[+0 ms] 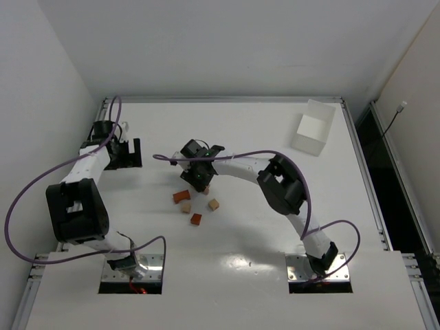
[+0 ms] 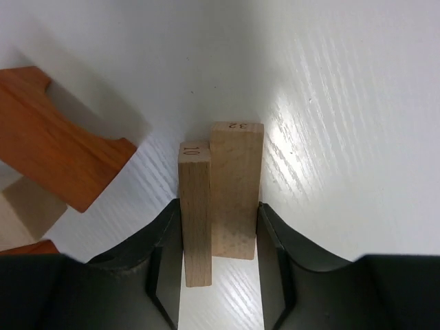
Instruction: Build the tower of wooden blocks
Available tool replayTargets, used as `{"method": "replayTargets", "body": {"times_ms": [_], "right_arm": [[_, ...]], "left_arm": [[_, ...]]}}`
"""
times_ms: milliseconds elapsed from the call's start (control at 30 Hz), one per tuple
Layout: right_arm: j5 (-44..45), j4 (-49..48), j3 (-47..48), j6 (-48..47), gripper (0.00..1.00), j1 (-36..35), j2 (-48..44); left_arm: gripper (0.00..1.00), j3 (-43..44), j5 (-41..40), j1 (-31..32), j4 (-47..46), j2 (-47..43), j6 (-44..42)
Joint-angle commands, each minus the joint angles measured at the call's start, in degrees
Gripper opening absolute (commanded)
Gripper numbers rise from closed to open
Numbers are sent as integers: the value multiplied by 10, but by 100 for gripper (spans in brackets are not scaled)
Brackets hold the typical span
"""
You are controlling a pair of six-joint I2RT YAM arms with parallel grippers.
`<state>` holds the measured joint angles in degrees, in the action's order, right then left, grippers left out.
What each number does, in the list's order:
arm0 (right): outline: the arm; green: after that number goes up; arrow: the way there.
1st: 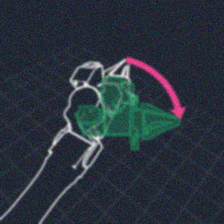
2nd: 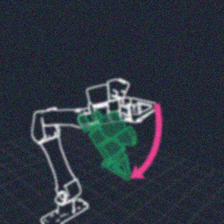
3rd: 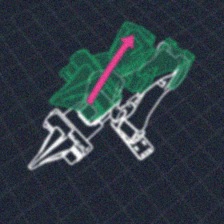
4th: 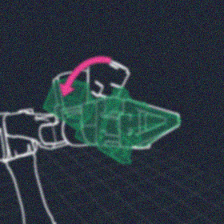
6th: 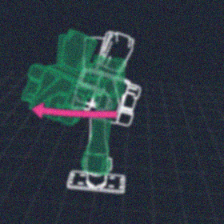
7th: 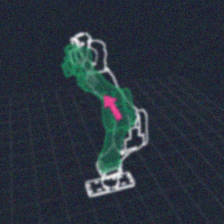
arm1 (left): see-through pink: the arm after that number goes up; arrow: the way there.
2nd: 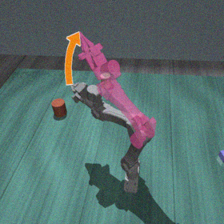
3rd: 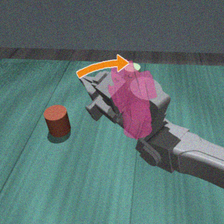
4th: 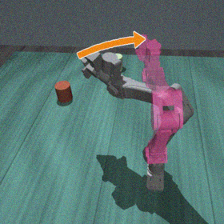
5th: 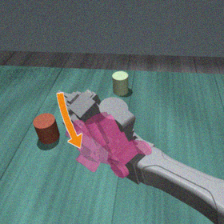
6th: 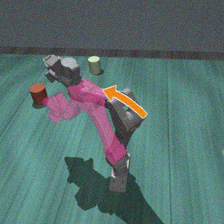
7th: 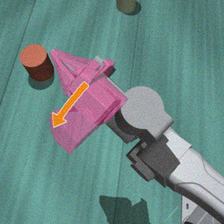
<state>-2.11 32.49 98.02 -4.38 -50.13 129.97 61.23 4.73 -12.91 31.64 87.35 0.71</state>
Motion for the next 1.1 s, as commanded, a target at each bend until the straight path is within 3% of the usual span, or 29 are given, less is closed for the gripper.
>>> {"method": "replayTargets", "body": {"times_ms": [0,133,233,367,733,1067], "right_arm": [[60,31,25,26,0,4,22],[180,36,39,82,0,43,0],[221,44,39,130,0,74,-13],[214,50,59,197,0,99,-20],[33,38,146,416,0,145,28],[104,55,138,445,0,140,54]], "left_arm": [[100,25,11,-10,-11,9,7],[100,25,11,-10,-32,-4,39],[100,25,-3,20,-39,-11,39],[100,25,-10,39,-44,-17,39],[100,5,-15,39,-39,-30,44],[100,-8,-20,39,-44,-46,44]]}}
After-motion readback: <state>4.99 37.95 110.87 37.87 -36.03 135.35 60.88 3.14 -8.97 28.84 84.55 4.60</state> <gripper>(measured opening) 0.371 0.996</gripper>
